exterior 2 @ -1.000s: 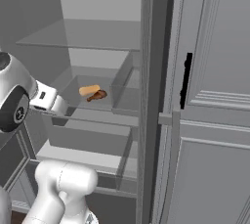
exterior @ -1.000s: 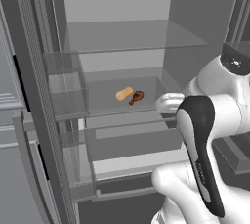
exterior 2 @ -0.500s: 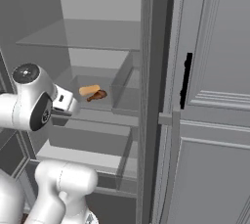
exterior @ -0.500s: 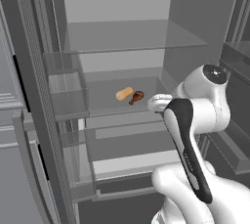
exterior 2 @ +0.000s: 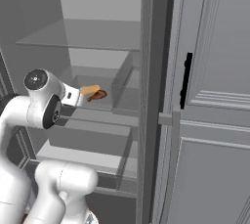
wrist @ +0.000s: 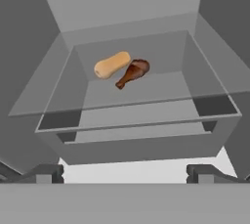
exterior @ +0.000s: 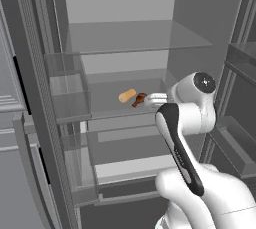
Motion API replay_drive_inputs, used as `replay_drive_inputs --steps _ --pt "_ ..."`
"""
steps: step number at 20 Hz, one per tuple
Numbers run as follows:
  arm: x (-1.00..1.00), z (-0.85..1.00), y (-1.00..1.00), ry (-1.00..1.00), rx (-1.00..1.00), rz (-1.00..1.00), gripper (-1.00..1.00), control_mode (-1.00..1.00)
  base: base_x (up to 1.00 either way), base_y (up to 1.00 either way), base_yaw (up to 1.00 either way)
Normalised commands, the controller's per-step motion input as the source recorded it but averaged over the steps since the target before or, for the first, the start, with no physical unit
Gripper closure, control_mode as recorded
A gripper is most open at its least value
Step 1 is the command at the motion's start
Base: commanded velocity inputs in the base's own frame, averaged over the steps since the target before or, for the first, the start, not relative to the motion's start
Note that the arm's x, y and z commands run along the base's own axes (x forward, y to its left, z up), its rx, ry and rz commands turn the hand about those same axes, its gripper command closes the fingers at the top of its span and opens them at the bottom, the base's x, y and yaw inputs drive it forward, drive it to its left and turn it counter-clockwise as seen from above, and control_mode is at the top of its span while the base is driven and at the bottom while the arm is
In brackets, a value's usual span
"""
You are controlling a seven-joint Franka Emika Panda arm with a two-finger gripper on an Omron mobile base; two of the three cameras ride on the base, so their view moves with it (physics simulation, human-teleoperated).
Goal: Place one squash and one chicken drumstick in each tupperware on the nearby counter, to pack two identical lunches.
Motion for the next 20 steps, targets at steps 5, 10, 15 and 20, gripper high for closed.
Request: replay_drive_inputs --steps 5,10,15,20 --pt "0.7 0.01 -0.01 0.01 0.0 0.0 -1.0 -1.0 0.0 0.0 0.0" --pt "0.38 -0.05 0.0 0.0 0.0 0.0 -1.0 -1.0 0.0 0.0 0.0" --pt "0.07 -0.18 0.0 0.0 0.0 0.0 -1.0 -1.0 0.0 0.0 0.0" --pt "0.09 -0.22 -0.06 0.0 0.01 0.0 -1.0 -1.0 0.0 0.0 0.0"
